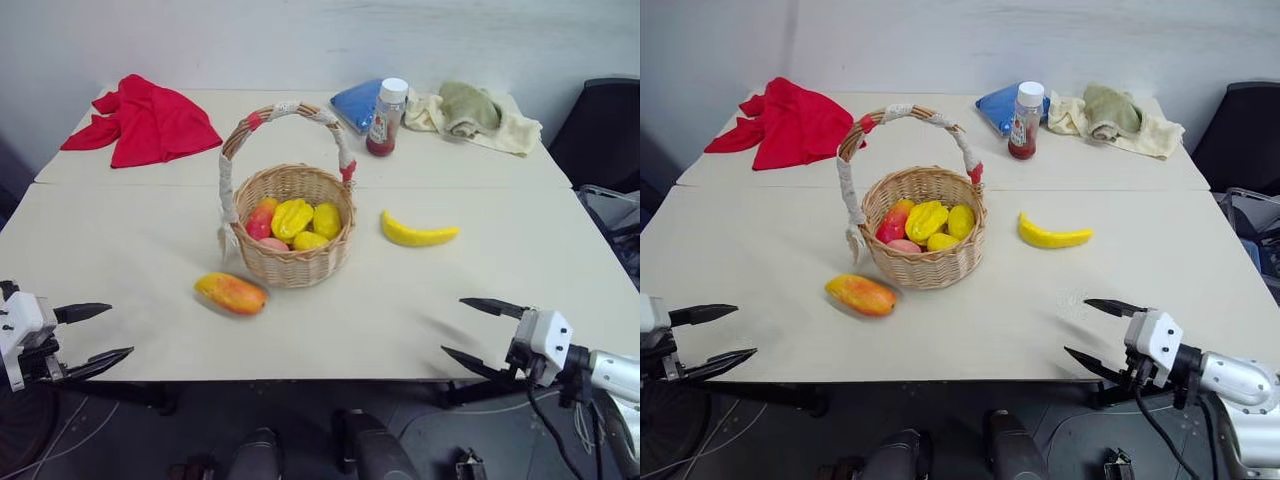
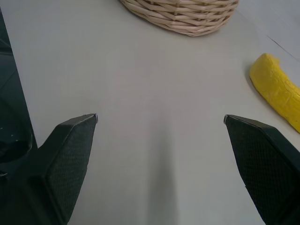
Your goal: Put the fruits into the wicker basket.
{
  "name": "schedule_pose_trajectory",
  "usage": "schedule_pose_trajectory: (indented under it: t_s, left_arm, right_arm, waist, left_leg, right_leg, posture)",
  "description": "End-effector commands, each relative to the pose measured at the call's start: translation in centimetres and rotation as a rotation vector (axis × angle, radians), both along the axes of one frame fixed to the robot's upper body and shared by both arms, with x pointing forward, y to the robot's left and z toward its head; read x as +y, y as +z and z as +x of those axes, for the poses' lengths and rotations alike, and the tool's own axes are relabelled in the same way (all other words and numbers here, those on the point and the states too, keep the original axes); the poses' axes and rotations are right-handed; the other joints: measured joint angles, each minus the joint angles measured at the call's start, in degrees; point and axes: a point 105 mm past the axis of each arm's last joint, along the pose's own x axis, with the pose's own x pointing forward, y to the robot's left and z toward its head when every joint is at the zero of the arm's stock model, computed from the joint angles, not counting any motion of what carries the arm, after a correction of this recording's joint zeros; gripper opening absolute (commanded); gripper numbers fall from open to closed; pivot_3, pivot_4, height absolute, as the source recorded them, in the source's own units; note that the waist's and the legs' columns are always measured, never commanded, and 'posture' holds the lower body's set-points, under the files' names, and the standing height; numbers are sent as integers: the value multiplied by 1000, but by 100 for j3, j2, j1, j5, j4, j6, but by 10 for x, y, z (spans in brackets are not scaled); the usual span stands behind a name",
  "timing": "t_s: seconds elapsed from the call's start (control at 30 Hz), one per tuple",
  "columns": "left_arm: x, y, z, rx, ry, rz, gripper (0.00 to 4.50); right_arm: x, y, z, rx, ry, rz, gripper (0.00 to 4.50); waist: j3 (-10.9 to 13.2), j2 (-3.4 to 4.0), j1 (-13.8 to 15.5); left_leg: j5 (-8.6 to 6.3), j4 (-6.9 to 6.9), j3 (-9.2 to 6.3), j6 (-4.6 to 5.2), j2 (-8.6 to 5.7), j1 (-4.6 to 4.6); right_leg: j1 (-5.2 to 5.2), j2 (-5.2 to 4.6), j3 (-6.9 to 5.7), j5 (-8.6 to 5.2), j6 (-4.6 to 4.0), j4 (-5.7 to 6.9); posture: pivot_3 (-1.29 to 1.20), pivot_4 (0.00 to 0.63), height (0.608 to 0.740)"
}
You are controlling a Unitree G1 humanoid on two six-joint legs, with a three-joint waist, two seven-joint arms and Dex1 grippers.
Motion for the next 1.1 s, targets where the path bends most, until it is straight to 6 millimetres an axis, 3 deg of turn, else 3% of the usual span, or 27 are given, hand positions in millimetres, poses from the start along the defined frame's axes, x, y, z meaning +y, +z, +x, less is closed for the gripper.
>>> schedule_pose_trajectory:
  t_s: [0.03,0.17,0.3,0.4,0.5,0.7,0.83,0.9,1.0,1.1]
  left_arm:
    - [-8,2,-5,32,-10,-20,4500]
    - [-13,9,-4,99,-15,-115,4500]
    - [-30,30,19,109,-87,-152,4500]
    - [-55,37,43,52,-210,-103,4500]
    - [-78,36,65,13,-316,-58,4500]
    - [-92,12,99,6,-392,89,4500]
    - [-106,1,100,36,-430,63,4500]
    - [-109,-5,92,68,-470,53,4500]
    - [-99,-7,81,96,-466,60,3935]
    - [-88,-3,72,100,-444,66,3031]
  right_arm:
    - [10,7,2,-41,29,32,4449]
    - [30,20,0,-44,90,120,4449]
    - [90,83,-8,-83,268,379,4449]
    - [110,100,-9,-161,338,378,4449]
    - [118,103,-4,-188,344,377,4449]
    - [123,99,3,-179,324,378,4449]
    - [120,90,2,-158,280,395,4449]
    - [116,86,4,-146,237,424,4449]
    - [105,76,9,-152,165,423,4500]
    - [99,71,12,-158,127,426,4500]
  waist:
    - [0,0,-10]
    - [-3,-5,-5]
    - [3,-5,-15]
    - [4,-3,-4]
    - [1,-7,51]
    - [0,-9,60]
    - [-1,-10,68]
    - [-1,-10,65]
    - [-2,-11,26]
    - [-1,-11,2]
  left_leg:
    - [-4,0,2,1,0,1]
    - [-17,1,1,-7,5,3]
    - [-14,9,-6,-4,7,4]
    - [-10,9,-5,-3,6,10]
    - [-10,13,-3,-3,3,-1]
    - [-42,26,20,3,3,-20]
    - [-46,34,15,7,5,-31]
    - [-47,35,15,7,5,-31]
    - [-46,40,17,7,4,-25]
    - [-45,56,14,8,4,-19]
  right_leg:
    - [0,-2,0,-3,5,2]
    - [-11,4,-3,3,39,29]
    - [-24,10,-5,16,66,61]
    - [-20,13,-4,13,44,58]
    - [-22,9,-11,20,63,55]
    - [-32,7,1,34,99,52]
    - [-35,6,-2,30,106,56]
    - [-35,5,-2,30,106,55]
    - [-34,3,2,31,108,62]
    - [-30,4,0,32,110,75]
  posture:
    - [0,150,740]
    - [0,150,740]
    - [0,150,740]
    - [0,150,740]
    - [0,150,740]
    - [0,150,740]
    - [0,150,740]
    - [0,150,740]
    - [0,150,740]
    - [0,150,740]
